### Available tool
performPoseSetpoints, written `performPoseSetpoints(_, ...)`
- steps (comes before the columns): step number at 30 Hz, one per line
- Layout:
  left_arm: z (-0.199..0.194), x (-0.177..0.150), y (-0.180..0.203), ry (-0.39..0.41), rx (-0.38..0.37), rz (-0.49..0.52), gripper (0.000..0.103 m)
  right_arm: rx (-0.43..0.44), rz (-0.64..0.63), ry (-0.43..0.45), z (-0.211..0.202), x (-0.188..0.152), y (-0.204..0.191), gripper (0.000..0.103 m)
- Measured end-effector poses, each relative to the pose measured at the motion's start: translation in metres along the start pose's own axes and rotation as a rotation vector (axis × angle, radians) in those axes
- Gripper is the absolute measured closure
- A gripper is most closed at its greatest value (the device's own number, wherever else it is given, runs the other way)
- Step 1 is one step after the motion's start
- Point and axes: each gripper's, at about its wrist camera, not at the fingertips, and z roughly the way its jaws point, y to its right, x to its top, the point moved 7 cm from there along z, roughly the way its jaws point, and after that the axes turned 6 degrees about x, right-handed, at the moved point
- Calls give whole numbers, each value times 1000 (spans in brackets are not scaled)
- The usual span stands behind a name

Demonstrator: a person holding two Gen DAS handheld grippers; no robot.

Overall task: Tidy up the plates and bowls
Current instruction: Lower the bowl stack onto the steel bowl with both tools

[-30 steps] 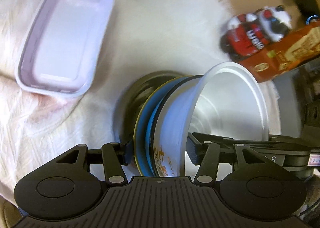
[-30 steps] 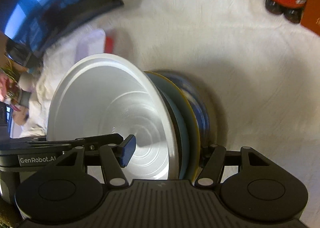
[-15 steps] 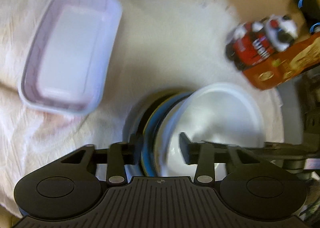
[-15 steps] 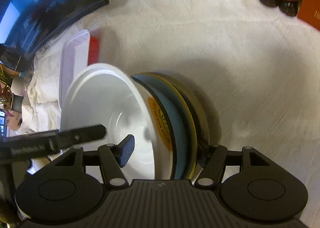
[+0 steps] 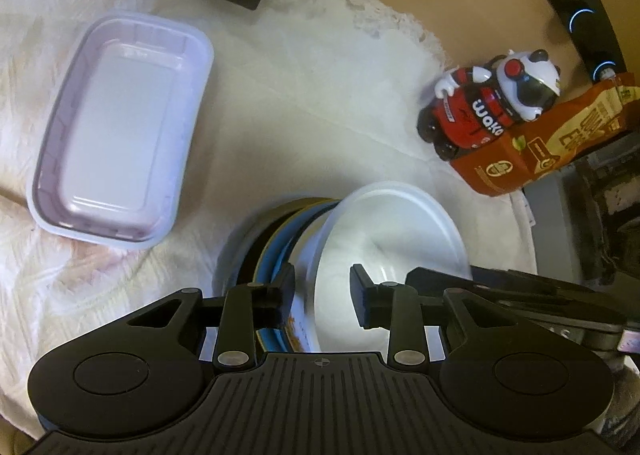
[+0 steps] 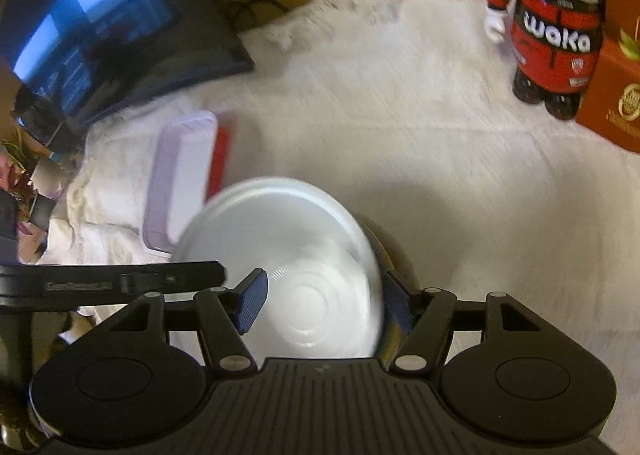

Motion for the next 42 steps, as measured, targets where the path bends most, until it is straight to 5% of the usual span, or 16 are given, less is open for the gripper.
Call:
performPoseSetpoints(13,-10,-3,-8,15,0,-39,74,17,-37,38,-9,-1,-14,37)
performPoseSetpoints(20,-11,-5,-13,12,12,-57,77,-118,-110,76,-9,-4,-8,37)
performPoseSetpoints(26,-12,-4,-10,19,7,-48,77,-28,-55,10,-1,-14,-10,39)
performPoseSetpoints(42,-22,-5,-11,51,25,-40,78,-37,-61,36,-10,-13,-12,43)
